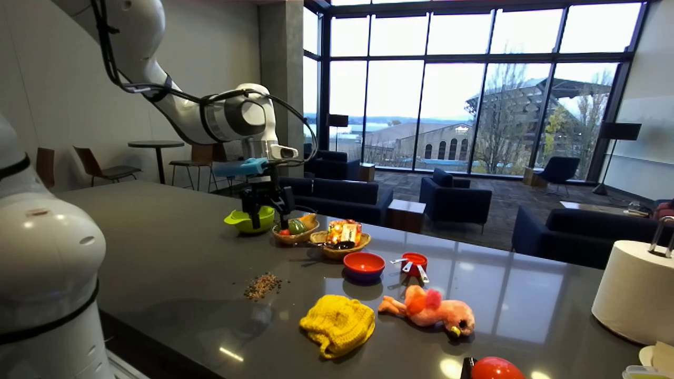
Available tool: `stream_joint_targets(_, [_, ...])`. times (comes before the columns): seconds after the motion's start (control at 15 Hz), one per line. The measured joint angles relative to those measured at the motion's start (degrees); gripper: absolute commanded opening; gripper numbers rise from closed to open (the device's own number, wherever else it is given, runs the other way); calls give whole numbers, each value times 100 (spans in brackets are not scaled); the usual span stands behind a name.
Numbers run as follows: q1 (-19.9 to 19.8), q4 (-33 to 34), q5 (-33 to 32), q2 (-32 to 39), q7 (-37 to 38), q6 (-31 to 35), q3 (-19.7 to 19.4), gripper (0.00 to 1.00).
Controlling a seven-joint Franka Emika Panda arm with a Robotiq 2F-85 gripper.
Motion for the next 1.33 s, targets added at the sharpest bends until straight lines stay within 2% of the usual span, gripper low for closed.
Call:
stream_joint_targets(0.27, [-106, 57, -3, 487, -582, 545, -357, 100])
stream_joint_targets(0.73, [-342, 368, -29, 1203, -1350, 1127, -829, 100])
stream_joint_targets(1.33, [-583, 598, -26, 2138, -1584, 2084, -1173, 100])
